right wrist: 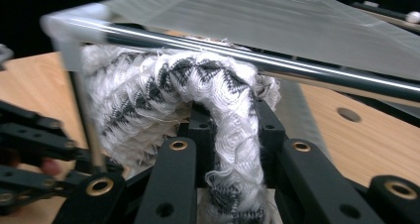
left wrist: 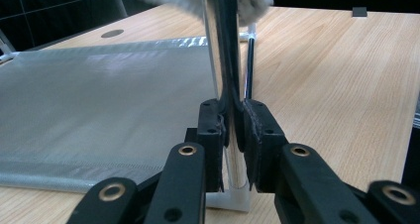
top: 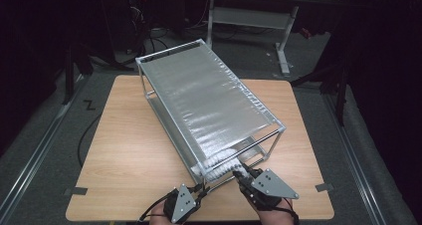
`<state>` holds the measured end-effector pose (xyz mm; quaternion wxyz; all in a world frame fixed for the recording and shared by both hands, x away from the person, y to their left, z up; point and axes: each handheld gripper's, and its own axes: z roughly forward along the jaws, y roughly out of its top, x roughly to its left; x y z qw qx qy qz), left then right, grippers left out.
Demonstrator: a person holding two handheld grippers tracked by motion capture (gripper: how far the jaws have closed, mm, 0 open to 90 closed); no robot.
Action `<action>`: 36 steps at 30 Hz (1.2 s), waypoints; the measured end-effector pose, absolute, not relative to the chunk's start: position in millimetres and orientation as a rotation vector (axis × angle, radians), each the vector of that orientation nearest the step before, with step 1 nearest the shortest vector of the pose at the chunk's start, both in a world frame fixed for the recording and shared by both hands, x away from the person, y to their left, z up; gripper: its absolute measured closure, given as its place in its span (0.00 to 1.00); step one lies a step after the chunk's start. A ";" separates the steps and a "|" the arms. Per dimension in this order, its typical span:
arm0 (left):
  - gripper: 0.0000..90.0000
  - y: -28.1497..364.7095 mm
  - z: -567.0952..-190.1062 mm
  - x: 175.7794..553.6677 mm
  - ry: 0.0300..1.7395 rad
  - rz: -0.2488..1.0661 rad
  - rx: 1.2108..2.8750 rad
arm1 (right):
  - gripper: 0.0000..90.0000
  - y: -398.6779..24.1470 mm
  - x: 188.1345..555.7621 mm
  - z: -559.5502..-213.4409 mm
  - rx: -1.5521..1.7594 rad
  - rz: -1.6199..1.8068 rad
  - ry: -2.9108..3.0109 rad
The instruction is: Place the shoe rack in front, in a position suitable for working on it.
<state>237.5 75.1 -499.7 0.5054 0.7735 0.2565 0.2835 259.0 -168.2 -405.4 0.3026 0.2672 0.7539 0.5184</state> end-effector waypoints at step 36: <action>0.87 75.1 -500.9 237.2 0.624 0.667 1.850 | 0.85 -202.0 287.1 -407.4 0.848 1.341 1.907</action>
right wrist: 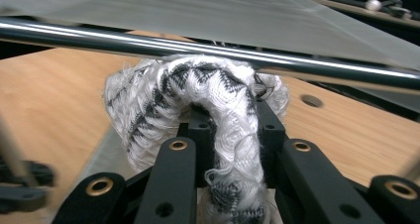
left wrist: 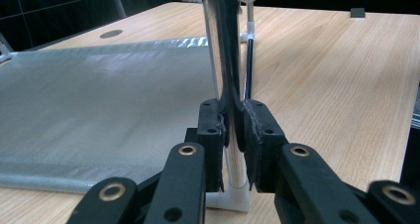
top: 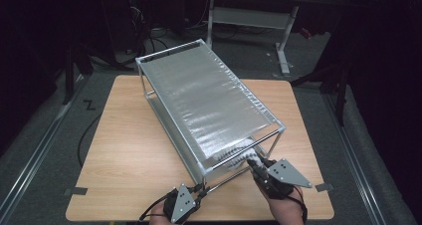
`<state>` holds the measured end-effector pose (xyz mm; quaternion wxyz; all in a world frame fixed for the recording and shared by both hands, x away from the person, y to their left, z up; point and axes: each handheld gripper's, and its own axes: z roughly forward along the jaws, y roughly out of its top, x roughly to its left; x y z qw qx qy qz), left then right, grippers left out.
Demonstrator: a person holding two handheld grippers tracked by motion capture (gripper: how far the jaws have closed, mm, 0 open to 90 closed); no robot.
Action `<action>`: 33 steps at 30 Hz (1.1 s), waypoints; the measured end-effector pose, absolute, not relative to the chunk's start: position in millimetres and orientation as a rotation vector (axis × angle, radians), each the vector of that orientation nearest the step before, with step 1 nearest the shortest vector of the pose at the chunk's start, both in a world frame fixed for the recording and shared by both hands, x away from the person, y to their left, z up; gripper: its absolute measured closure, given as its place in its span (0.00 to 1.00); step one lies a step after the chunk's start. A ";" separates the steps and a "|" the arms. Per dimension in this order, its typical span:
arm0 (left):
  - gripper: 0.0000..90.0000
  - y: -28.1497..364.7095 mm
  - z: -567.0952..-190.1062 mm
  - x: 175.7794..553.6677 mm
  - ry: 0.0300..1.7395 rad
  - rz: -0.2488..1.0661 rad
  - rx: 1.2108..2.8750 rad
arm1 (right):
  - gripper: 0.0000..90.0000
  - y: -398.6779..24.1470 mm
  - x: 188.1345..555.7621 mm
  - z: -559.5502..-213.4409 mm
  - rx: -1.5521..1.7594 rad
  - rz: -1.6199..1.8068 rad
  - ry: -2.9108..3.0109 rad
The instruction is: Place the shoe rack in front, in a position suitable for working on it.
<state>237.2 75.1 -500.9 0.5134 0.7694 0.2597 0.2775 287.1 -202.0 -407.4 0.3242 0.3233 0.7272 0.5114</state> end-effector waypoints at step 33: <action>0.88 77.1 -501.0 236.3 0.626 0.667 1.850 | 0.84 -208.7 288.7 -404.8 0.900 1.378 1.897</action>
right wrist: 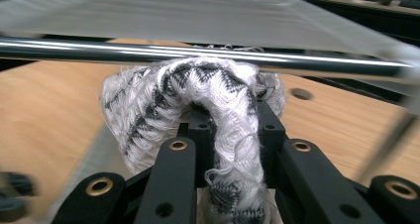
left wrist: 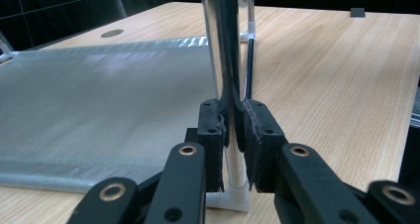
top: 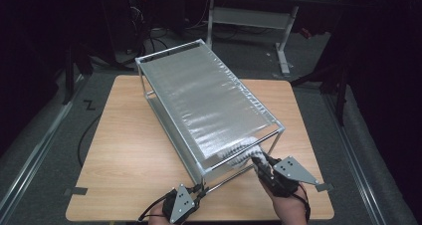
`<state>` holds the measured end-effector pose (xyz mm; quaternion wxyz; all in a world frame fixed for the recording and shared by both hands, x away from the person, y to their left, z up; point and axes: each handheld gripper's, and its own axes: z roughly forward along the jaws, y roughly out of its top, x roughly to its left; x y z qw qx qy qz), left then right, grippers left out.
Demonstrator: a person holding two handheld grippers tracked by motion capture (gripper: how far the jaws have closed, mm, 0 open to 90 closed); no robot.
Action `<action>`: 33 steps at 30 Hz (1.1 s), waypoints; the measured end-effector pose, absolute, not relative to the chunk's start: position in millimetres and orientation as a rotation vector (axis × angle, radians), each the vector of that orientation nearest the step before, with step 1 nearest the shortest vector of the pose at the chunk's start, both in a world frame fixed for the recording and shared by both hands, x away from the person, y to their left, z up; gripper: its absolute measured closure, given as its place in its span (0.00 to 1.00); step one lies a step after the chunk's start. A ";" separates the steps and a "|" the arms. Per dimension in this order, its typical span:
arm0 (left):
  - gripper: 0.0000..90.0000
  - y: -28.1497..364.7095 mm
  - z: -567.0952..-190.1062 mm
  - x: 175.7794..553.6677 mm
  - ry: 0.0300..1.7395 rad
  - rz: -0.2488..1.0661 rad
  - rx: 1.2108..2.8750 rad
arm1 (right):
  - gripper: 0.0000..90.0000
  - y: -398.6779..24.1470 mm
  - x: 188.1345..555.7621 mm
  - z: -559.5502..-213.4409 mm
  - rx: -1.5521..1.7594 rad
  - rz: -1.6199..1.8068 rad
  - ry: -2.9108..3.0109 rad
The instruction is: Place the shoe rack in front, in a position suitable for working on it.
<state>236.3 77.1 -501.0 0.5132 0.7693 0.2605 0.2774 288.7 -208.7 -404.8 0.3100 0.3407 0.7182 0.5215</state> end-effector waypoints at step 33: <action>0.88 75.4 -500.3 237.5 0.628 0.665 1.853 | 0.84 -154.4 251.9 -409.1 0.656 1.433 2.065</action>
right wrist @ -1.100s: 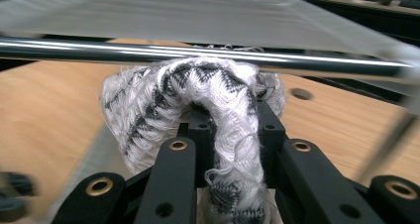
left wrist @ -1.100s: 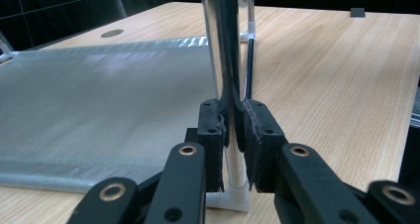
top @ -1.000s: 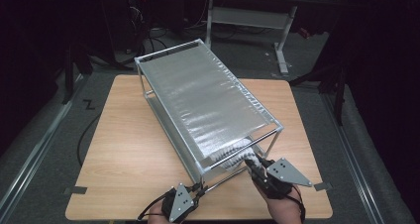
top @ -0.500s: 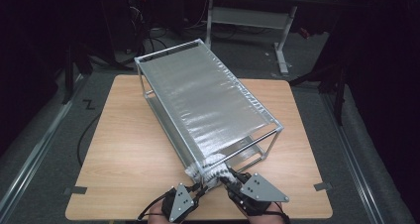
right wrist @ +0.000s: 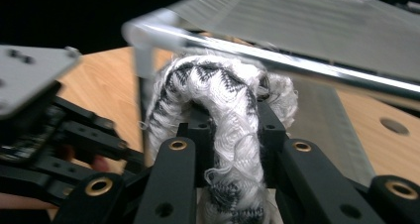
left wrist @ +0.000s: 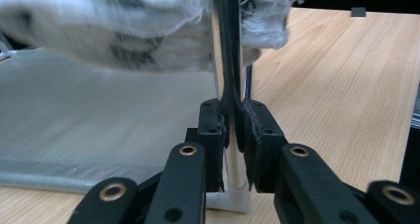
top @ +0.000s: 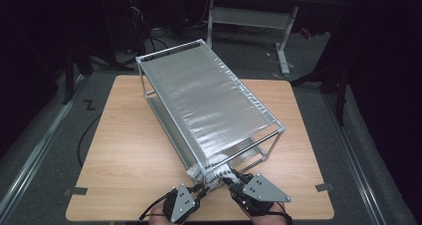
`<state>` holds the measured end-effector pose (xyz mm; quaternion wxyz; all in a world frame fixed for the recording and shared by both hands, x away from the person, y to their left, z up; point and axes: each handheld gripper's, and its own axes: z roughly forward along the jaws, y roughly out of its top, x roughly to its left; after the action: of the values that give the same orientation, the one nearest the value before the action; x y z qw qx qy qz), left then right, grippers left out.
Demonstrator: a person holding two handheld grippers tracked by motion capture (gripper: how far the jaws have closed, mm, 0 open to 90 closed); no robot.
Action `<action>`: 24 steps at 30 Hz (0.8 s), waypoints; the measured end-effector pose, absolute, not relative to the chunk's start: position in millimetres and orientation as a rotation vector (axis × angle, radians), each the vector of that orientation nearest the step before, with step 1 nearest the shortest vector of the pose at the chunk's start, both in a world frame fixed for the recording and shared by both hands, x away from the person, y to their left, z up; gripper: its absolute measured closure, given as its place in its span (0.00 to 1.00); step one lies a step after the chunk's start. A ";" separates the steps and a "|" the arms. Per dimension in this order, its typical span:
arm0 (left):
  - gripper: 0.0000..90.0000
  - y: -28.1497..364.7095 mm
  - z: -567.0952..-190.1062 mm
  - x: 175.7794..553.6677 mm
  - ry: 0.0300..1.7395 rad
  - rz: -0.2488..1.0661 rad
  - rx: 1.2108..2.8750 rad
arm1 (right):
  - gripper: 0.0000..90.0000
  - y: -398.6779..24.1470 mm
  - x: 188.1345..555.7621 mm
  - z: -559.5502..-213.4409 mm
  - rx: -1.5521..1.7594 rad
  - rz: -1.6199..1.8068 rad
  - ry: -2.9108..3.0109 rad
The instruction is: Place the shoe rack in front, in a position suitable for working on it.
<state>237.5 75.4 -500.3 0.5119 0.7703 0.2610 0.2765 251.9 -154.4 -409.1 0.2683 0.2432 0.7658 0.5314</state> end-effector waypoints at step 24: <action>0.88 79.6 -499.9 237.2 0.620 0.657 1.859 | 0.84 -253.1 299.4 -421.3 0.982 1.181 1.736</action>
<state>237.2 79.6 -499.9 0.5118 0.7727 0.2576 0.2731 299.4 -253.1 -421.3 0.4003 0.3883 0.6863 0.4668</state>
